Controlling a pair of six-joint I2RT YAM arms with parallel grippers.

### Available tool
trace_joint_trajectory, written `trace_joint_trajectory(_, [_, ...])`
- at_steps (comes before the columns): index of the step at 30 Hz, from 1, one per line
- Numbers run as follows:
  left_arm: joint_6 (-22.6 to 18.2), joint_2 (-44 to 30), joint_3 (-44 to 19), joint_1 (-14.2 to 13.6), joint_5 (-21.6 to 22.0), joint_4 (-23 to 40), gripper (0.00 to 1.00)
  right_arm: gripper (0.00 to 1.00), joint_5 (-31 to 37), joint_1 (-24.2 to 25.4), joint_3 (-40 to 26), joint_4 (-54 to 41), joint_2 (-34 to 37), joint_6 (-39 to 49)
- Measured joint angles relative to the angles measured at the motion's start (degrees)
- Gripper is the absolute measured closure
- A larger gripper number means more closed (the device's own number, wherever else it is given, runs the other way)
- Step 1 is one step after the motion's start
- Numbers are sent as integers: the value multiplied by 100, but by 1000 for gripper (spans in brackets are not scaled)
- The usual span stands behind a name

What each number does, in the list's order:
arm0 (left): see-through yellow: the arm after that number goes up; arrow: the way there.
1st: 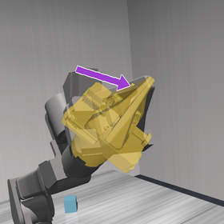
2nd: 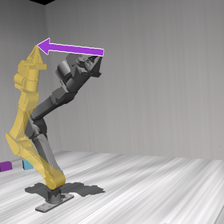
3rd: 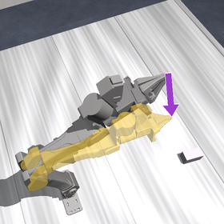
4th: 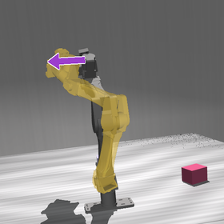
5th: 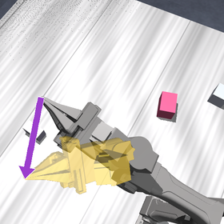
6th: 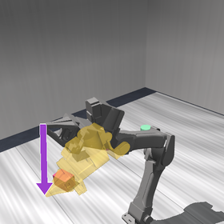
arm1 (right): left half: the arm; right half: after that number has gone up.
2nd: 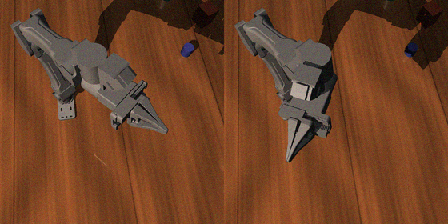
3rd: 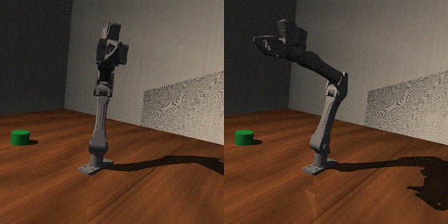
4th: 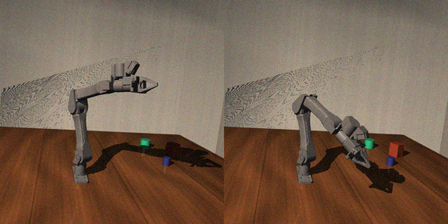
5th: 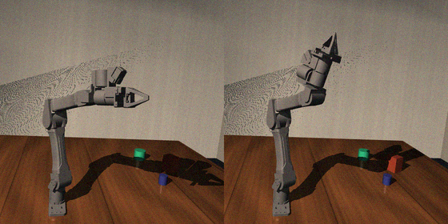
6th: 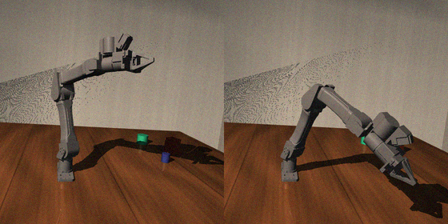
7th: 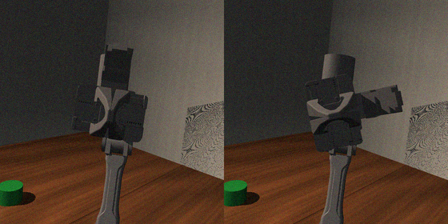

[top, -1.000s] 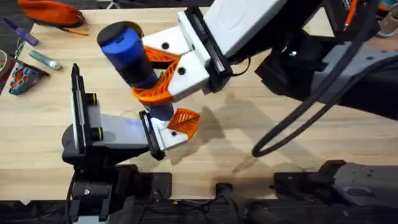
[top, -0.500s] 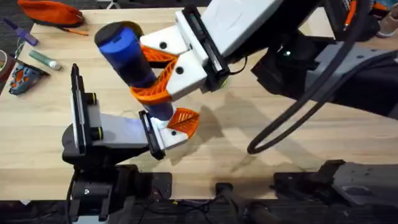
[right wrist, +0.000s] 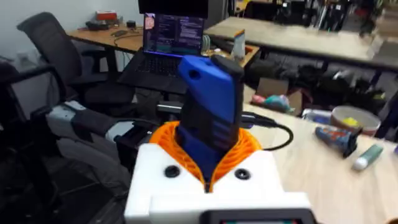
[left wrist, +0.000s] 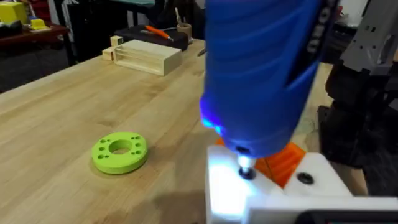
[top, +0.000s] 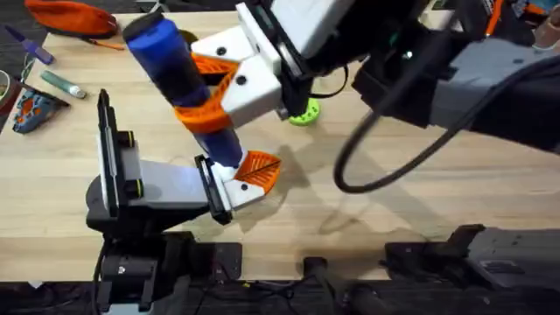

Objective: Pick up the gripper from the table and insert it into the empty holder that is missing its gripper. Then pick up a screw, insert it into the mounting hole, and use the screwdriver to tighten it. Finally, clean up the table by picking up the vegetable and placing it into the bucket.

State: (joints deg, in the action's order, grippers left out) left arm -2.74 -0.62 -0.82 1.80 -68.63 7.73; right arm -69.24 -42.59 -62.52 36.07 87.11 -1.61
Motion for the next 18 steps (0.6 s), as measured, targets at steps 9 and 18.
trace_joint_trajectory(9, [-7,0,0,-4,23,7,995,980,399,32,-1043,-644,107,220])
trace_joint_trajectory(18, [-7,0,0,-4,23,7,995,980,560,139,-1440,-1011,-15,353])
